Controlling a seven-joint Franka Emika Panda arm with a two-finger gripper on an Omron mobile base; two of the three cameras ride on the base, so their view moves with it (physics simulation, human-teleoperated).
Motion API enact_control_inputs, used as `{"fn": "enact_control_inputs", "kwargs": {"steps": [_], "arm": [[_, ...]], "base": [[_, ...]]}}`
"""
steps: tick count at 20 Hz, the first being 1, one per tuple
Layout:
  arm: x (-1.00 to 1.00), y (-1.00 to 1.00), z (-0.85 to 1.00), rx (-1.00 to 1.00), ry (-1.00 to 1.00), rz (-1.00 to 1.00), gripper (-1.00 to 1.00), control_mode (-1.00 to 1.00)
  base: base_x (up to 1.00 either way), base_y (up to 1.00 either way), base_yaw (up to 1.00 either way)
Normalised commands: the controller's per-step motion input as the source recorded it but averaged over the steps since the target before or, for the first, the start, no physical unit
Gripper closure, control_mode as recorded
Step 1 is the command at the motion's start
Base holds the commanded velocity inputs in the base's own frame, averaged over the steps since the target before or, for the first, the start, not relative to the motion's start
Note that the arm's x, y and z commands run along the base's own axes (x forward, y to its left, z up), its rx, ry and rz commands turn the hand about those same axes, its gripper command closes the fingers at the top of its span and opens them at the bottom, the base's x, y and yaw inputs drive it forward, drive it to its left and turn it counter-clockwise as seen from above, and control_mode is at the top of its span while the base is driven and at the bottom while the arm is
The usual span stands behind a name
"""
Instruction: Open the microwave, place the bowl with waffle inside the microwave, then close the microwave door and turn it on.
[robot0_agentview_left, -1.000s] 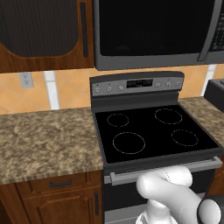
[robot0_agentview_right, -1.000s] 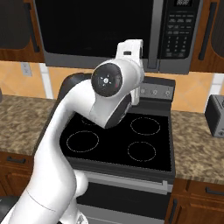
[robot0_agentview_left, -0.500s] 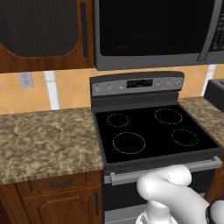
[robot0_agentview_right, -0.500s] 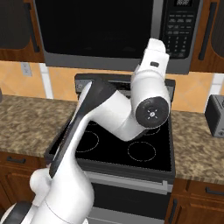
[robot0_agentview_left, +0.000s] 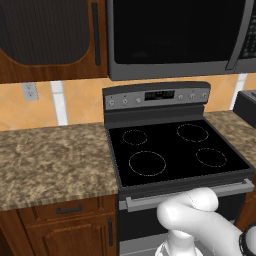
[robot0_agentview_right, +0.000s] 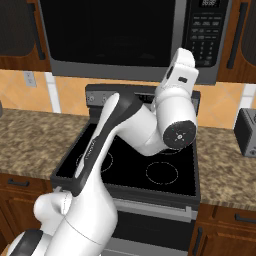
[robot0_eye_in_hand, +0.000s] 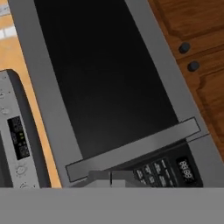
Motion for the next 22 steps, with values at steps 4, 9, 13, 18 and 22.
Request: {"fn": "enact_control_inputs", "kwargs": {"steps": [4, 9, 13, 18, 22], "arm": [[0.36, -0.31, -0.02, 0.03, 0.14, 0.00, 1.00, -1.00], [0.43, -0.37, -0.05, 0.03, 0.14, 0.00, 1.00, -1.00], [0.61, -0.16, -0.01, 0.04, 0.01, 0.00, 1.00, -1.00], [0.75, 0.00, -0.15, 0.01, 0.00, 0.00, 1.00, -1.00], [0.69, -0.28, -0.27, 0.05, 0.00, 0.00, 1.00, -1.00]], "base": [[0.00, 0.00, 0.00], [0.00, 0.00, 0.00], [0.00, 0.00, 0.00], [0.00, 0.00, 0.00], [0.00, 0.00, 0.00]]}}
